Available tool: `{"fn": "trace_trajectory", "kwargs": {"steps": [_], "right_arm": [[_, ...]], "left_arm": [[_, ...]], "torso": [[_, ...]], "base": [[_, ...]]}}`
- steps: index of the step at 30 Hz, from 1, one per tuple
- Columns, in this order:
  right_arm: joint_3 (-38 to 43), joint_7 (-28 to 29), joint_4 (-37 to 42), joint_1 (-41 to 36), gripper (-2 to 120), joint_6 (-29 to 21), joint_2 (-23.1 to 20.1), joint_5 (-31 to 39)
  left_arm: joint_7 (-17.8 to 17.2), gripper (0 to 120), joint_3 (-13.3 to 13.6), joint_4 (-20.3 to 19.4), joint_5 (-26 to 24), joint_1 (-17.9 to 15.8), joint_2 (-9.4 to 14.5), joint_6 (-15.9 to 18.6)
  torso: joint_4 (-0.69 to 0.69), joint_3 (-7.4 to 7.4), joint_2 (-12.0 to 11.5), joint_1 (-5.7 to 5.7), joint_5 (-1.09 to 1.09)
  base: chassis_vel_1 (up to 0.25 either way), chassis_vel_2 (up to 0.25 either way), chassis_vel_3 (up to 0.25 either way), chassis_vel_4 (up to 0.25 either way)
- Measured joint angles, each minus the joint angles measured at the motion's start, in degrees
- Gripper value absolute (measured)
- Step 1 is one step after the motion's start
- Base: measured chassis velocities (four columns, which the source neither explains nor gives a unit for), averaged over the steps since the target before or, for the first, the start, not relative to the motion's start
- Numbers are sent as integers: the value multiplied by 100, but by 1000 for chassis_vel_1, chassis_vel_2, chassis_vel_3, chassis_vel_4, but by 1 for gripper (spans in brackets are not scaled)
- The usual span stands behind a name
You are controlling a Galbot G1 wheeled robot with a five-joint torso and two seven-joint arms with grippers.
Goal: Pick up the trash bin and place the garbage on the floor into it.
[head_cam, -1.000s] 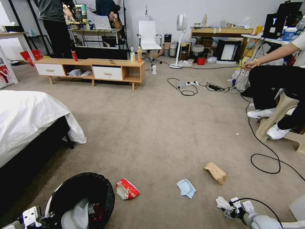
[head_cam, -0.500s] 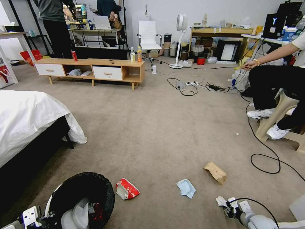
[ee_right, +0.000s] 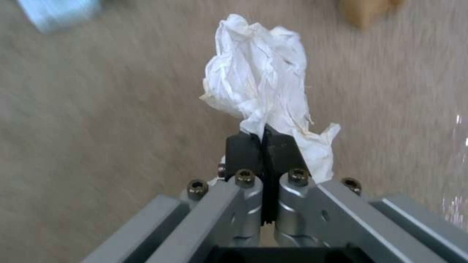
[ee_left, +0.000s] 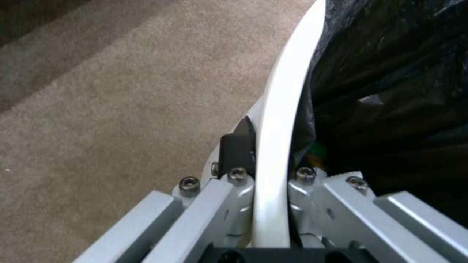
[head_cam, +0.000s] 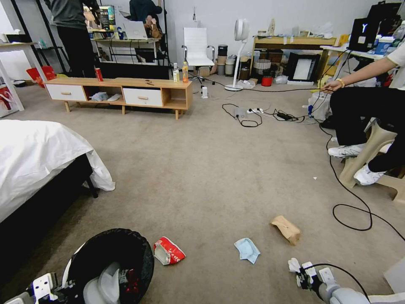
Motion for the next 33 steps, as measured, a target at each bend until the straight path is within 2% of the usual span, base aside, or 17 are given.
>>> {"fn": "trace_trajectory", "kwargs": {"steps": [10,12,17,19,20,21,23,27,29,30,32,33], "right_arm": [[59,106,676,-204,0,-42,-175,405],[119,235,1361,-383,0,-51,-375,691],[154,498,2072,-420,0,54,-594,801],[105,819,2852,-336,0,13,-827,1001],[105,819,2852,-336,0,13,-827,1001],[55,991,3275,-225,0,-76,-941,1173],[-144,1292,3881,2,0,-226,-1069,1525],[-412,1560,4427,313,0,-319,-1188,1993],[-787,1879,5178,760,0,-425,-1304,2749],[-787,1879,5178,760,0,-425,-1304,2749],[-1233,2085,5690,1326,0,-428,-1287,3358],[-1233,2085,5690,1326,0,-428,-1287,3358]], "left_arm": [[-1,2,57,-27,7,-2,-6,2],[-3,2,82,-99,-45,-3,10,16],[-5,2,111,-150,-105,-32,51,36],[-23,2,133,-176,-184,-72,117,70],[-23,2,133,-176,-184,-72,117,70],[-37,2,145,-183,-258,-112,155,84],[-117,2,140,-192,-419,-188,222,120],[-205,2,108,-199,-591,-264,303,148],[-319,2,26,-189,-797,-363,431,156],[-319,2,26,-189,-797,-363,431,156],[-368,2,-29,-190,-898,-396,552,158],[-368,2,-29,-190,-898,-396,552,158]], "torso": [[1,0,0,0,-1],[-1,0,0,0,1],[-1,0,0,0,0],[-1,0,0,0,2],[-1,0,0,0,2],[2,0,1,0,-5],[0,0,0,0,1],[1,0,0,0,-3],[0,0,0,0,-2],[0,0,0,0,-2],[-1,0,0,0,-2],[-1,0,0,0,-2]], "base": [[0,0,0,0],[0,0,0,0],[0,0,0,0],[0,0,0,0],[0,0,0,0],[0,0,0,0],[0,0,0,0],[0,0,0,0],[0,0,0,0],[0,0,0,0],[0,0,0,0],[0,0,0,0]]}}
